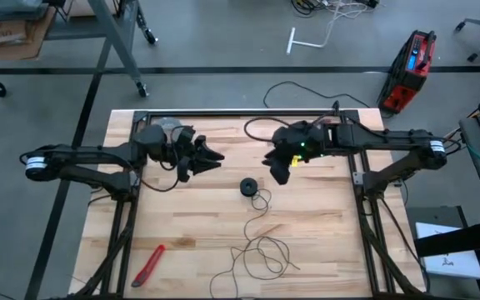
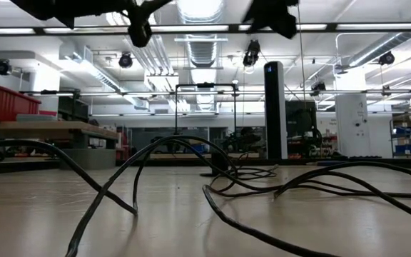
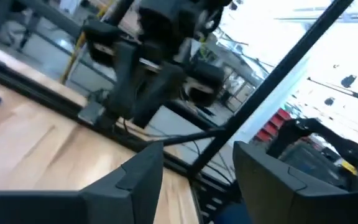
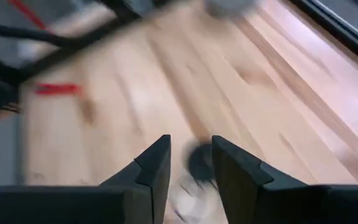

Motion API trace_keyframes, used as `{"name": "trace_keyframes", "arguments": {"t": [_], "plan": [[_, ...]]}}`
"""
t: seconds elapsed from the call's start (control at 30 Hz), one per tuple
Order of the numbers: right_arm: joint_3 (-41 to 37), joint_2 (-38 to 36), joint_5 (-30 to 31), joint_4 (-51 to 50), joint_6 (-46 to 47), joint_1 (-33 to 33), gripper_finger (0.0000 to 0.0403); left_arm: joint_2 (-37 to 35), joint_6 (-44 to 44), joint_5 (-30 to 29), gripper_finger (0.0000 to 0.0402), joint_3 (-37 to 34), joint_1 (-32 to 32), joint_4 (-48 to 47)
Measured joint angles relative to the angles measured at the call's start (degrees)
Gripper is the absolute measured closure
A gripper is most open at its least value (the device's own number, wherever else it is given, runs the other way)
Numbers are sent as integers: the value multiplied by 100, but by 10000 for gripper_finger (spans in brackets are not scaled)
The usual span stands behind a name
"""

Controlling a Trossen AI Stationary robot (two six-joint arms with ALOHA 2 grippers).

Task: Coil cords
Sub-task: Coil the black wire on the black spool

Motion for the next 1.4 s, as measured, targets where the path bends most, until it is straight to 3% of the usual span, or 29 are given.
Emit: {"name": "trace_keyframes", "arguments": {"t": [0.13,0.27,0.5,0.67,0.8,0.93,1.13,1.23,1.4], "plan": [[-338,0,110,-345,742,-23,308,185,-99,-528,247,0,15,-1167],[-778,36,-406,34,1500,-80,299,546,-566,-612,261,-4,57,-2050],[-1615,392,-1190,1068,2103,-140,241,1646,-1203,413,239,34,80,-1452],[-2176,731,-1525,2449,2459,-147,200,2493,-1352,576,198,396,117,-1297],[-2317,856,-1484,2812,2687,-165,179,3091,-1392,575,173,907,149,-1320],[-2383,818,-1463,2766,2719,-168,172,3632,-1063,413,162,1607,194,-2131],[-2406,397,-1145,2439,2752,-162,179,4190,131,-532,165,2875,201,-4718],[-2406,120,-938,2243,2746,-168,180,4417,674,-665,166,3332,199,-4950],[-2406,-326,-618,1995,2831,-168,175,4724,803,-657,166,3734,201,-4997]]}}
